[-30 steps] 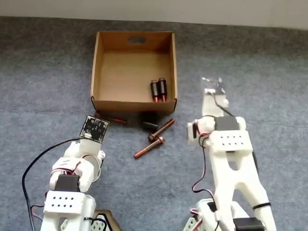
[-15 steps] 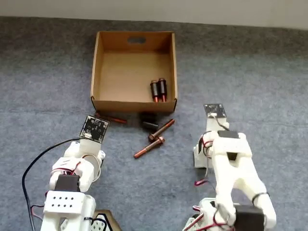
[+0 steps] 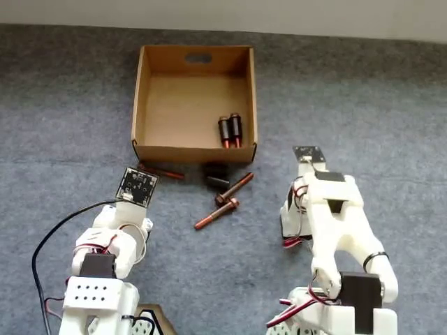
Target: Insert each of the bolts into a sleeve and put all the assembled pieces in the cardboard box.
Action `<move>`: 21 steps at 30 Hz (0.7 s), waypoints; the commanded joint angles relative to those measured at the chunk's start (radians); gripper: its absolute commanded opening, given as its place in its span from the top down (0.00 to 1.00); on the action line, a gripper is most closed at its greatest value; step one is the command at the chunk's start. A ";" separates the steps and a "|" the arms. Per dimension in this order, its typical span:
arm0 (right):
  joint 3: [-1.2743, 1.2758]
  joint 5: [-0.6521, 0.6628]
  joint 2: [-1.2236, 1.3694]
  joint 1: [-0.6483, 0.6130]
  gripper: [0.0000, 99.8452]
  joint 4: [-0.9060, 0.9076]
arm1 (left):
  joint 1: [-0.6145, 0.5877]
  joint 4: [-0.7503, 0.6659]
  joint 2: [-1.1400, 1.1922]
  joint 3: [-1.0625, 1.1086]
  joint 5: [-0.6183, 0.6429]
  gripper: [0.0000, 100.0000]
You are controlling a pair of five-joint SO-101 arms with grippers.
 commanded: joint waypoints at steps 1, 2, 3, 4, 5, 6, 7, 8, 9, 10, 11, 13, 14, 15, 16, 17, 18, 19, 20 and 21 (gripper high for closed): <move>-0.047 0.006 -0.041 -0.039 0.95 0.012 | 0.010 -0.017 -0.010 -0.002 -0.006 0.99; -0.047 0.006 -0.041 -0.048 0.95 0.010 | 0.010 -0.017 -0.010 -0.002 -0.006 0.99; -0.047 0.006 -0.041 -0.058 0.95 0.010 | 0.010 -0.017 -0.010 -0.002 -0.006 0.99; -0.047 0.006 -0.041 -0.067 0.95 0.008 | 0.010 -0.017 -0.010 -0.002 -0.006 0.99; -0.047 0.006 -0.041 -0.074 0.94 0.007 | 0.010 -0.015 -0.010 -0.002 -0.006 0.99; -0.047 0.006 -0.041 -0.077 0.91 0.007 | 0.010 -0.015 -0.010 -0.002 -0.006 0.99; -0.047 0.006 -0.041 -0.081 0.88 0.007 | 0.010 -0.015 -0.010 -0.002 -0.006 0.99; -0.048 0.006 -0.041 -0.082 0.85 0.005 | 0.010 -0.015 -0.010 -0.002 -0.006 0.99; -0.048 0.009 -0.041 -0.082 0.82 0.002 | 0.010 -0.015 -0.010 -0.002 -0.006 0.99; -0.047 0.011 -0.041 -0.082 0.81 -0.008 | 0.010 -0.015 -0.010 -0.002 -0.006 0.99; -0.047 0.012 -0.041 -0.082 0.81 -0.018 | 0.010 -0.015 -0.010 -0.002 -0.006 0.99; -0.047 0.012 -0.041 -0.082 0.82 -0.036 | 0.010 -0.015 -0.010 -0.002 -0.006 0.99; -0.047 0.012 -0.041 -0.082 0.84 -0.050 | 0.010 -0.015 -0.010 -0.002 -0.006 0.99; -0.047 0.012 -0.041 -0.082 0.84 -0.067 | 0.010 -0.015 -0.010 -0.002 -0.006 0.99; -0.047 0.011 -0.039 -0.082 0.85 -0.082 | 0.010 -0.015 -0.010 -0.002 -0.006 0.99; -0.047 0.009 -0.039 -0.082 0.85 -0.091 | 0.010 -0.015 -0.010 -0.002 -0.006 0.99; -0.047 0.008 -0.039 -0.082 0.85 -0.091 | 0.010 -0.015 -0.010 -0.002 -0.006 0.99; -0.047 0.008 -0.039 -0.082 0.85 -0.091 | 0.010 -0.015 -0.010 -0.002 -0.006 0.99; -0.047 0.008 -0.039 -0.082 0.85 -0.088 | 0.010 -0.015 -0.010 -0.002 -0.006 0.99; -0.047 0.008 -0.039 -0.082 0.85 -0.087 | 0.010 -0.015 -0.010 -0.002 -0.006 0.99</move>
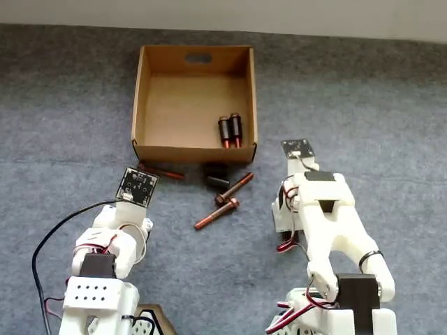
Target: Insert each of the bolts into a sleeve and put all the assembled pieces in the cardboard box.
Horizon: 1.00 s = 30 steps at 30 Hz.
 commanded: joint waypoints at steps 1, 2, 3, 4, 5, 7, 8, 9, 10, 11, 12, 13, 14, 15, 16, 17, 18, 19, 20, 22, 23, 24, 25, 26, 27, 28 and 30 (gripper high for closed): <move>-0.044 0.011 -0.035 -0.008 0.85 -0.012 | 0.010 -0.015 -0.010 -0.002 -0.006 0.99; -0.039 0.011 -0.035 -0.008 0.85 -0.013 | 0.010 -0.015 -0.010 -0.002 -0.006 0.99; -0.036 0.012 -0.033 -0.008 0.85 -0.013 | 0.010 -0.015 -0.010 -0.002 -0.006 0.99; -0.035 0.012 -0.033 -0.008 0.85 -0.013 | 0.010 -0.015 -0.010 -0.002 -0.006 0.99; -0.035 0.014 -0.028 -0.008 0.86 -0.012 | 0.010 -0.015 -0.010 -0.002 -0.006 0.99; -0.036 0.014 -0.001 -0.008 0.88 -0.016 | 0.010 -0.015 -0.010 -0.002 -0.006 0.99; -0.041 0.017 0.021 -0.008 0.91 -0.018 | 0.010 -0.015 -0.010 -0.002 -0.006 0.99; -0.044 0.037 0.044 -0.008 0.95 -0.019 | 0.010 -0.015 -0.010 -0.002 -0.006 0.99; -0.047 0.058 0.064 -0.008 1.00 -0.021 | 0.010 -0.015 -0.010 -0.002 -0.006 0.99; -0.050 0.071 0.079 -0.008 0.99 -0.035 | 0.010 -0.015 -0.010 -0.002 -0.006 0.99; -0.053 0.077 0.090 -0.007 0.99 -0.042 | 0.010 -0.015 -0.010 -0.002 -0.006 0.99; -0.051 0.080 0.091 -0.005 1.00 -0.045 | 0.010 -0.015 -0.010 -0.002 -0.006 0.99; -0.051 0.084 0.082 -0.005 0.99 -0.044 | 0.010 -0.017 -0.010 -0.002 -0.006 0.99; -0.051 0.086 0.064 -0.005 0.99 -0.039 | 0.010 -0.017 -0.010 -0.002 -0.006 0.99; -0.047 0.086 0.033 -0.005 0.99 -0.038 | 0.010 -0.017 -0.010 -0.002 -0.006 0.99; -0.044 0.083 -0.013 -0.005 0.99 -0.038 | 0.010 -0.017 -0.010 -0.002 -0.006 0.99; -0.041 0.081 -0.068 -0.007 0.99 -0.036 | 0.010 -0.017 -0.010 -0.002 -0.006 0.99; -0.033 0.078 -0.130 -0.008 0.99 -0.016 | 0.010 -0.017 -0.010 -0.002 -0.006 0.99; -0.024 0.077 -0.194 -0.008 0.99 0.007 | 0.010 -0.017 -0.010 -0.002 -0.006 0.99; -0.002 0.075 -0.332 -0.010 0.99 0.036 | 0.010 -0.017 -0.010 -0.002 -0.006 0.99; 0.010 0.075 -0.395 -0.010 0.99 0.047 | 0.010 -0.015 -0.010 -0.002 -0.006 0.99; 0.031 0.066 -0.460 -0.010 0.99 0.050 | 0.010 -0.015 -0.010 -0.004 -0.006 0.99; 0.058 0.046 -0.522 -0.010 0.99 0.048 | 0.010 -0.014 -0.010 -0.004 -0.006 0.99; 0.085 0.025 -0.584 -0.010 0.99 0.047 | 0.010 -0.014 -0.010 -0.004 -0.006 0.99; 0.114 0.003 -0.642 -0.013 0.99 0.047 | 0.010 -0.014 -0.010 -0.005 -0.006 0.99; 0.140 -0.017 -0.696 -0.028 0.99 0.047 | 0.010 -0.014 -0.010 -0.005 -0.006 0.99; 0.191 -0.055 -0.786 -0.064 0.99 0.044 | 0.010 -0.014 -0.010 -0.007 -0.006 0.99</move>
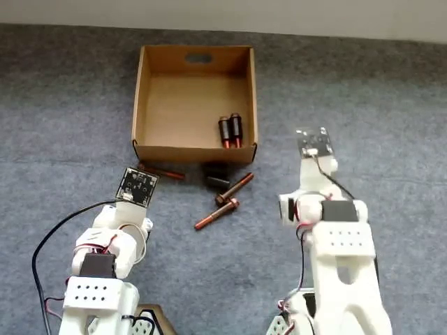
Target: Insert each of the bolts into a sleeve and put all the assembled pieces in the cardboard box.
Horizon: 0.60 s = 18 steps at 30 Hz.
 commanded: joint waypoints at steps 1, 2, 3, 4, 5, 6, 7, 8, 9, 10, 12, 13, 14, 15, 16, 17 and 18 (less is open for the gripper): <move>0.068 -0.075 -0.189 -0.064 0.99 -0.013 | 0.010 -0.014 -0.010 -0.007 -0.006 0.99; 0.101 -0.100 -0.225 -0.077 0.99 -0.039 | 0.010 -0.014 -0.010 -0.007 -0.006 0.99; 0.134 -0.121 -0.254 -0.088 0.99 -0.070 | 0.010 -0.012 -0.008 -0.008 -0.006 0.99; 0.173 -0.140 -0.280 -0.097 0.99 -0.105 | 0.010 -0.012 -0.002 -0.013 -0.006 0.99; 0.205 -0.150 -0.298 -0.102 0.99 -0.137 | 0.010 -0.012 -0.001 -0.021 -0.006 0.99; 0.236 -0.158 -0.315 -0.104 0.99 -0.170 | 0.010 -0.011 -0.001 -0.031 -0.006 0.99; 0.262 -0.163 -0.329 -0.105 0.99 -0.193 | 0.010 -0.009 0.001 -0.039 -0.005 0.99; 0.282 -0.163 -0.340 -0.105 0.99 -0.208 | 0.008 0.005 0.001 -0.050 -0.005 0.99; 0.298 -0.164 -0.351 -0.105 0.99 -0.216 | 0.008 0.021 0.001 -0.068 -0.005 0.99; 0.311 -0.164 -0.360 -0.105 0.99 -0.219 | 0.008 0.041 0.001 -0.091 -0.005 0.99; 0.326 -0.166 -0.375 -0.105 0.99 -0.219 | 0.008 0.080 0.004 -0.150 -0.011 0.99; 0.334 -0.166 -0.383 -0.104 0.99 -0.219 | 0.008 0.101 0.012 -0.183 -0.031 0.99; 0.335 -0.166 -0.390 -0.104 0.99 -0.219 | 0.010 0.123 0.030 -0.222 -0.055 0.99; 0.337 -0.166 -0.398 -0.102 0.99 -0.219 | 0.010 0.143 0.064 -0.266 -0.077 0.99; 0.338 -0.166 -0.401 -0.102 0.99 -0.219 | 0.008 0.160 0.111 -0.312 -0.095 0.99; 0.346 -0.166 -0.409 -0.102 0.99 -0.219 | 0.008 0.175 0.173 -0.358 -0.112 0.99; 0.354 -0.166 -0.414 -0.102 0.99 -0.219 | 0.005 0.189 0.245 -0.404 -0.121 0.99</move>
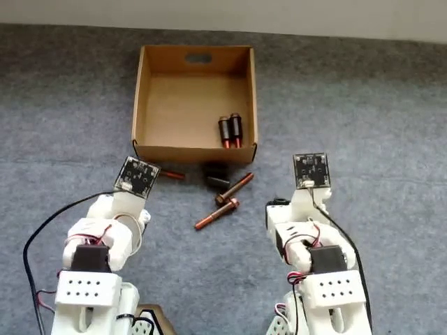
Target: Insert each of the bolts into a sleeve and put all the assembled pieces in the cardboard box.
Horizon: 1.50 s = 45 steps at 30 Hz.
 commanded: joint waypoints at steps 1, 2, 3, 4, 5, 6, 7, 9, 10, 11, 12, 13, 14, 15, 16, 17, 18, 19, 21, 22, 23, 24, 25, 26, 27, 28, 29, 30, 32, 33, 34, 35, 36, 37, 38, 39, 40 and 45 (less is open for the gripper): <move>0.010 -0.009 -0.030 -0.001 0.99 -0.021 | 0.004 0.043 0.222 -0.199 -0.034 0.99; 0.013 -0.009 -0.036 -0.001 0.99 -0.021 | 0.004 0.044 0.306 -0.248 -0.032 0.99; 0.015 -0.009 -0.042 -0.001 0.99 -0.021 | 0.008 0.044 0.390 -0.291 -0.032 0.99; 0.018 -0.009 -0.050 -0.001 0.99 -0.019 | 0.012 0.044 0.469 -0.329 -0.031 0.99; 0.028 -0.009 -0.056 -0.001 0.99 -0.019 | 0.025 0.044 0.544 -0.364 -0.026 0.99; 0.033 -0.008 -0.062 -0.001 0.99 -0.019 | 0.045 0.044 0.610 -0.397 -0.006 0.99; 0.038 -0.005 -0.070 -0.001 0.99 -0.019 | 0.062 0.044 0.668 -0.424 0.028 0.99; 0.041 -0.005 -0.087 -0.001 0.99 -0.019 | 0.096 0.044 0.763 -0.467 0.104 0.99; 0.041 -0.005 -0.094 -0.001 0.99 -0.019 | 0.114 0.044 0.800 -0.489 0.137 0.99; 0.042 -0.005 -0.099 -0.001 0.99 -0.018 | 0.131 0.044 0.832 -0.507 0.166 0.98; 0.042 -0.005 -0.101 -0.001 0.99 -0.018 | 0.148 0.044 0.863 -0.526 0.190 0.97; 0.042 -0.005 -0.102 -0.001 0.99 -0.018 | 0.165 0.044 0.889 -0.541 0.213 0.94; 0.042 -0.005 -0.102 -0.001 0.99 -0.018 | 0.180 0.044 0.914 -0.550 0.242 0.91; 0.042 -0.005 -0.102 -0.001 0.99 -0.016 | 0.191 0.044 0.935 -0.559 0.276 0.88; 0.042 -0.005 -0.102 -0.001 0.99 -0.016 | 0.200 0.044 0.952 -0.570 0.313 0.85; 0.042 -0.005 -0.102 -0.001 0.99 -0.016 | 0.205 0.040 0.966 -0.582 0.354 0.85; 0.042 -0.005 -0.102 -0.001 0.99 -0.016 | 0.206 0.040 0.974 -0.598 0.396 0.85; 0.042 -0.003 -0.102 -0.001 0.99 -0.016 | 0.206 0.038 0.980 -0.616 0.442 0.85; 0.042 -0.003 -0.102 -0.001 0.99 -0.016 | 0.206 0.038 0.983 -0.651 0.559 0.85; 0.042 -0.003 -0.102 -0.001 0.99 -0.016 | 0.206 0.038 0.984 -0.667 0.631 0.85; 0.042 -0.003 -0.102 -0.001 0.99 -0.016 | 0.206 0.038 0.987 -0.679 0.704 0.85; 0.042 -0.003 -0.102 -0.001 0.99 -0.016 | 0.206 0.037 0.989 -0.688 0.783 0.85; 0.042 -0.003 -0.102 -0.001 0.99 -0.016 | 0.206 0.037 0.989 -0.693 0.861 0.85; 0.042 -0.003 -0.102 -0.001 0.99 -0.015 | 0.206 0.037 0.989 -0.697 0.933 0.85; 0.042 -0.003 -0.102 -0.001 0.99 -0.015 | 0.206 0.037 0.990 -0.697 0.994 0.85; 0.044 -0.003 -0.102 -0.001 0.99 -0.015 | 0.206 0.034 0.990 -0.699 1.043 0.85; 0.050 -0.003 -0.104 -0.001 0.99 -0.015 | 0.206 0.020 0.990 -0.694 1.076 0.85; 0.058 -0.003 -0.107 -0.001 0.99 -0.015 | 0.206 0.008 0.990 -0.693 1.091 0.85; 0.062 -0.003 -0.107 -0.001 0.99 -0.015 | 0.202 -0.012 0.992 -0.691 1.094 0.84; 0.064 -0.003 -0.107 -0.001 0.99 -0.015 | 0.202 -0.020 0.992 -0.691 1.094 0.84; 0.064 -0.003 -0.107 -0.001 0.99 -0.015 | 0.202 -0.023 0.992 -0.691 1.096 0.84; 0.064 -0.003 -0.107 -0.001 0.99 -0.015 | 0.202 -0.032 0.992 -0.691 1.096 0.84; 0.064 -0.003 -0.107 -0.001 0.99 -0.015 | 0.202 -0.040 0.992 -0.691 1.096 0.84; 0.065 -0.003 -0.107 -0.001 0.99 -0.015 | 0.202 -0.043 0.992 -0.691 1.096 0.84; 0.065 -0.003 -0.107 -0.001 0.99 -0.015 | 0.200 -0.043 0.992 -0.691 1.096 0.84; 0.065 -0.003 -0.107 -0.001 0.99 -0.015 | 0.200 -0.043 0.992 -0.691 1.096 0.84; 0.065 -0.003 -0.107 -0.001 0.99 -0.015 | 0.199 -0.043 0.992 -0.691 1.096 0.83; 0.067 -0.003 -0.107 -0.001 0.99 -0.015 | 0.171 -0.044 0.992 -0.693 1.162 0.80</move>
